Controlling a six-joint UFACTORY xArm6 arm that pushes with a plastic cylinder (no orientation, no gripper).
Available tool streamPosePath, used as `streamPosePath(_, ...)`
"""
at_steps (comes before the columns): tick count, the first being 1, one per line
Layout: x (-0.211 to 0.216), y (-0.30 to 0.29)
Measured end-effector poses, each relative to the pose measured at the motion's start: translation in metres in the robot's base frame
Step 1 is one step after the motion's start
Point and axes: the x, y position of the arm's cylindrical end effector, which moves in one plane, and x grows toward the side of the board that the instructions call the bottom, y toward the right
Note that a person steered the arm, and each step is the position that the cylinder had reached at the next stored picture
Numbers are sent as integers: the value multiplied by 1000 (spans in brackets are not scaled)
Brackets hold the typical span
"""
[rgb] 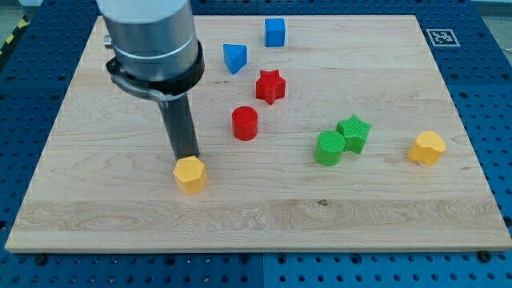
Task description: Slide the yellow hexagon towards bottom center
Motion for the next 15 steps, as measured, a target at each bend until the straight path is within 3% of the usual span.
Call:
streamPosePath(3, 39, -46)
streamPosePath(5, 63, -37)
streamPosePath(6, 63, -6)
streamPosePath(8, 51, -10)
streamPosePath(11, 56, 45)
streamPosePath(13, 42, 28)
streamPosePath(15, 42, 67)
